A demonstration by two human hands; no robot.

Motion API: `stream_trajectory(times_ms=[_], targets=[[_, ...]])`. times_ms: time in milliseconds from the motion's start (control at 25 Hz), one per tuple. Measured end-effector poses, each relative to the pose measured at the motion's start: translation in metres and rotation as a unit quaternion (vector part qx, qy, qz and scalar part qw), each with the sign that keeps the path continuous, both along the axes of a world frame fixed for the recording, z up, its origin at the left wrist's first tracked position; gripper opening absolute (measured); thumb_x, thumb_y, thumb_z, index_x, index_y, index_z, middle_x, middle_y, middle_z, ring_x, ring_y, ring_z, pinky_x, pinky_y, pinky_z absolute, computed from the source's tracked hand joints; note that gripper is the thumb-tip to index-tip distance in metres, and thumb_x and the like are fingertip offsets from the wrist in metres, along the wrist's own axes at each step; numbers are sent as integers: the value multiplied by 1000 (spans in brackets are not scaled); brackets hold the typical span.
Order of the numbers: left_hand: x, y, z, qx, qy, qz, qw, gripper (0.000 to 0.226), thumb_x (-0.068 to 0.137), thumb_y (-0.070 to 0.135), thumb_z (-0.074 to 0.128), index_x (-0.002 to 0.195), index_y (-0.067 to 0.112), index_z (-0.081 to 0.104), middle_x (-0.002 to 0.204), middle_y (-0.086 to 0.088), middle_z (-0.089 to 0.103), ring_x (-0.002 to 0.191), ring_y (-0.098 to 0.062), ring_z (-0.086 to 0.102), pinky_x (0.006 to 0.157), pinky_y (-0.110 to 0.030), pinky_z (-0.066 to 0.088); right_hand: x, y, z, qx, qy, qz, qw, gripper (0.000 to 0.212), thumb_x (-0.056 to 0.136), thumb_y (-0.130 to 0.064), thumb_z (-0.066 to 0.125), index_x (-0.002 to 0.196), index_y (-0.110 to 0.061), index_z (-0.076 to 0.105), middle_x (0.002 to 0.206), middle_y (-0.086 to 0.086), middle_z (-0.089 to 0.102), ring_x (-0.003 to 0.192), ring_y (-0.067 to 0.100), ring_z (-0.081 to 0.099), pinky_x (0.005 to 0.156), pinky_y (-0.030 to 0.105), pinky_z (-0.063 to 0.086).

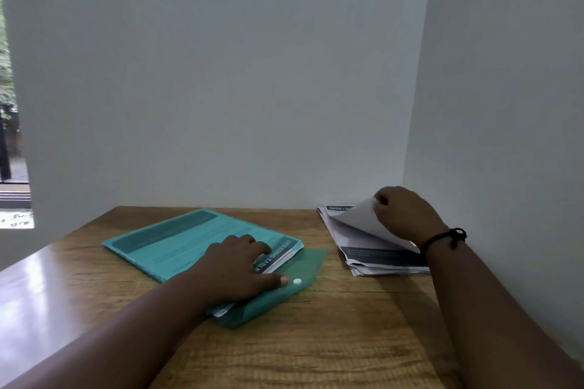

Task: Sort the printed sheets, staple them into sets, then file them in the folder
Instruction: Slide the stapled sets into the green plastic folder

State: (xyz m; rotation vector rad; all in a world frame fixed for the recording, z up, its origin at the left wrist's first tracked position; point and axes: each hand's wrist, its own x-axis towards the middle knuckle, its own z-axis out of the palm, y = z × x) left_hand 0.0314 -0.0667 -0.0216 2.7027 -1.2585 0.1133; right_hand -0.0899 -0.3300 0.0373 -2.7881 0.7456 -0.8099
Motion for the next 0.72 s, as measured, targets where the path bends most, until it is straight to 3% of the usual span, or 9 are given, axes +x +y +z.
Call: stream_trajectory(times_ms=[80,160,320,400,520,600,720], targets=[[-1,0,1,-18,8,-25,999,101,54,93,23,136,38,45,131,12,49,118,-10,44,97,-31,39,-1,2,3,12,-70,10,997,13,94,-22,46,86,-22,56,90,-2,58,90,23,55,70,27,35],[-2,-2,0,-44,26,-48,998,77,72,83,41,133,37,49,127,13,52,114,-7,46,98,-30,41,3,12,2,12,-85,55,995,14,96,-24,46,88,-23,57,88,-3,60,92,24,59,69,28,35],[-1,-5,-4,-116,69,-59,989,45,87,60,55,124,35,58,116,14,58,105,-3,53,96,-28,46,9,47,5,-80,-138,51,986,24,94,-23,43,107,-23,62,102,0,68,92,26,61,73,31,44],[1,-5,-6,-134,83,-55,986,39,88,57,56,119,34,61,112,15,60,102,-2,55,94,-27,47,8,58,4,-81,-1,53,995,25,91,-24,46,108,-26,65,105,-1,67,93,24,61,75,30,46],[5,-4,-8,-144,95,-53,984,34,87,55,58,114,34,63,109,15,61,100,-1,55,94,-29,48,2,72,-1,-6,307,55,950,19,82,-25,64,96,-15,71,86,0,65,60,15,58,57,25,46],[6,-4,-9,-140,97,-55,984,34,87,56,59,114,35,63,108,16,60,100,0,55,94,-28,48,-3,75,2,35,349,55,935,31,75,-48,74,80,-17,70,72,-6,65,50,8,53,51,21,41],[6,-4,-9,-137,97,-59,984,34,86,58,59,111,37,63,106,18,59,98,1,55,92,-28,48,1,74,3,31,292,63,954,55,69,-75,61,73,-20,66,62,-9,56,60,9,54,56,23,39]])
